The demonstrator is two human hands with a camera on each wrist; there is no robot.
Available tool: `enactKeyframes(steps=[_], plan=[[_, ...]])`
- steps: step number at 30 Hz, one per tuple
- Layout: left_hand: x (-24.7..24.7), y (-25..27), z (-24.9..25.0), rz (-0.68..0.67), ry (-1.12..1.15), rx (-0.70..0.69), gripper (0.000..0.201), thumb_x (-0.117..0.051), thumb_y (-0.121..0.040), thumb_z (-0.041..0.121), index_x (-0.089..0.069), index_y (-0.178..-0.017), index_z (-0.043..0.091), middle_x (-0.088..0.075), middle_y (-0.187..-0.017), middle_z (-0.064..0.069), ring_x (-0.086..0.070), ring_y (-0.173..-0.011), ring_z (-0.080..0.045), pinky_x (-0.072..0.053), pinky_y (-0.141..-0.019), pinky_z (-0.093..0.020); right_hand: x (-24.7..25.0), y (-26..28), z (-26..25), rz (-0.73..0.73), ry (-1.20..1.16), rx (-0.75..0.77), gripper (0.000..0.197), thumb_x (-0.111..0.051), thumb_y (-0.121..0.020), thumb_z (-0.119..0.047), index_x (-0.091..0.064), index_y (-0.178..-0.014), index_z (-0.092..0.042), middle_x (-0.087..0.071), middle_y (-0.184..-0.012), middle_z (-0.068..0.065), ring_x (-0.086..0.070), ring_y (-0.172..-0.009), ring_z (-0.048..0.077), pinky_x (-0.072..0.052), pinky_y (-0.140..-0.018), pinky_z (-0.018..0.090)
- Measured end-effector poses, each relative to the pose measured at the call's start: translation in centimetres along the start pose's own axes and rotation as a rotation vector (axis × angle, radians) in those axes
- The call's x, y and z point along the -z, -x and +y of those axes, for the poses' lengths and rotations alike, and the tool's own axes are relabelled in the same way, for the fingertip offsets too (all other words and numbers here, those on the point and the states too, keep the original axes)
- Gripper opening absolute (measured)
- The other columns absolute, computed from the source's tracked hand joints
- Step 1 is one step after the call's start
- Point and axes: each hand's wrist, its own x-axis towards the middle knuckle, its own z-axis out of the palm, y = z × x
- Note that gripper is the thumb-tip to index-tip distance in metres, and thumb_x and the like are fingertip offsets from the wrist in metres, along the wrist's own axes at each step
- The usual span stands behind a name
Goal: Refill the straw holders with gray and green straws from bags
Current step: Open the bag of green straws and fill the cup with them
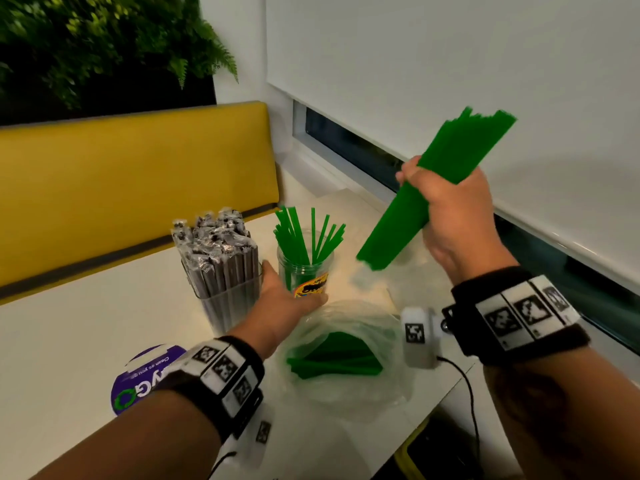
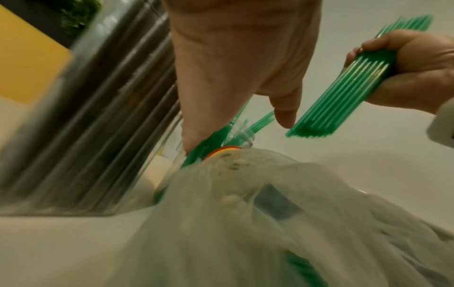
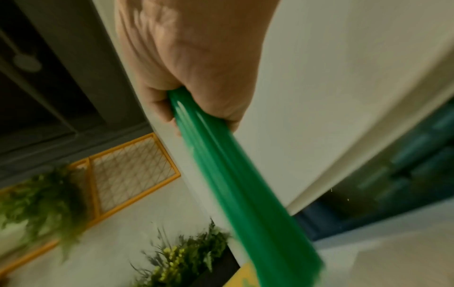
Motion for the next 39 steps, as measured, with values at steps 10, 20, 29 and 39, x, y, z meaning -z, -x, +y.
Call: enactKeyframes(steps=[10, 20, 29, 39], plan=[[-2.3, -5.4, 0.4, 0.274, -0.007, -0.159, 0.106, -0.089, -0.041, 0.047, -0.034, -0.132, 0.041, -0.054, -0.133, 0.005, -0.057, -0.121, -0.019, -0.049, -0.102, -0.05, -7.8, -2.6, 4.3, -0.026, 0.225, 0.06, 0.017, -0.071, -0.084, -0.016, -0.056, -0.091, -0.019, -0.061, -0.086, 0.011, -0.057, -0.072, 0.013, -0.052, -0.067, 0.026], [-3.0, -5.9, 0.0, 0.38, 0.058, -0.23, 0.089, -0.091, -0.05, 0.033, -0.043, -0.125, 0.034, -0.06, -0.12, 0.003, -0.062, -0.108, -0.015, -0.054, -0.094, -0.043, -10.1, -1.3, 8.2, -0.217, 0.283, -0.09, 0.024, -0.074, -0.082, -0.025, -0.059, -0.1, -0.02, -0.067, -0.092, 0.004, -0.066, -0.082, 0.015, -0.058, -0.077, 0.033], [-2.9, -5.8, -0.2, 0.356, 0.107, -0.229, 0.092, -0.091, -0.048, 0.036, -0.041, -0.126, 0.034, -0.06, -0.122, 0.004, -0.062, -0.11, -0.014, -0.053, -0.097, -0.046, -8.1, -1.3, 7.0, -0.204, 0.642, 0.537, 0.082, -0.044, -0.091, -0.054, -0.015, -0.153, -0.008, -0.021, -0.157, 0.012, -0.018, -0.146, 0.026, -0.018, -0.118, 0.046], [-1.4, -2.6, 0.6, 0.091, -0.028, 0.029, 0.133, -0.081, -0.061, 0.064, 0.002, -0.155, 0.017, -0.048, -0.144, 0.005, -0.051, -0.125, -0.018, -0.047, -0.101, -0.04, -7.1, -0.6, 5.7, -0.605, 0.89, 0.389, 0.056, -0.035, -0.101, -0.048, -0.031, -0.15, -0.022, -0.031, -0.157, 0.001, -0.022, -0.145, 0.018, -0.018, -0.118, 0.039]])
